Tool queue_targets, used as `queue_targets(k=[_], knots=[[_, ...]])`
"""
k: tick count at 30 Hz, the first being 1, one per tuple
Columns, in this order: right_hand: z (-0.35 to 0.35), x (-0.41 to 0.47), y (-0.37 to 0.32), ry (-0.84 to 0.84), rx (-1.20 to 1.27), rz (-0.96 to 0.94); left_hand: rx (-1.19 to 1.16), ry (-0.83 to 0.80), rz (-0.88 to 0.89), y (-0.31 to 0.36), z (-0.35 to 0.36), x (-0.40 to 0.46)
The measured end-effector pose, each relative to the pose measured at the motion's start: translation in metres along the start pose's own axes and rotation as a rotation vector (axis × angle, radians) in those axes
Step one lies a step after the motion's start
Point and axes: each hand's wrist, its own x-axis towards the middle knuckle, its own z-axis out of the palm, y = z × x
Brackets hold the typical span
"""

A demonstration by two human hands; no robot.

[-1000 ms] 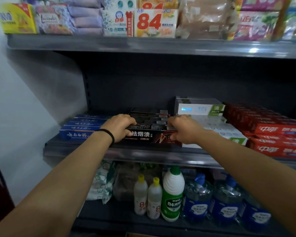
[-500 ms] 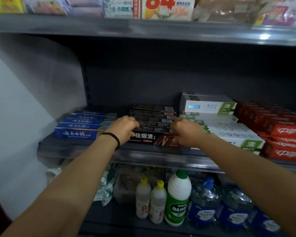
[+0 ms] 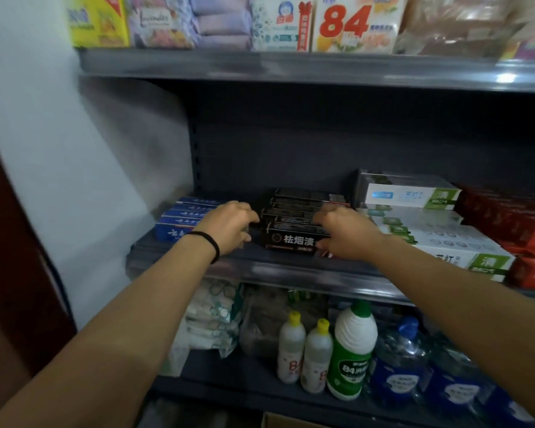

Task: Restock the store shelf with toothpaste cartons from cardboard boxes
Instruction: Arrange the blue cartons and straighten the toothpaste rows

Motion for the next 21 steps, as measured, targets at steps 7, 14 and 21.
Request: queue_targets(k=[7, 14, 21], knots=[[-0.014, 0.021, -0.066, 0.037, 0.097, -0.083, 0.075, -0.019, -0.138, -0.066, -0.036, -0.053], [-0.004, 0.062, -0.101, 0.056, 0.117, -0.113, 0.111, -0.049, -0.214, -0.126, -0.029, -0.058], [0.012, 0.094, -0.116, 0.039, 0.118, -0.13, 0.087, -0.047, -0.23, -0.164, -0.01, -0.051]])
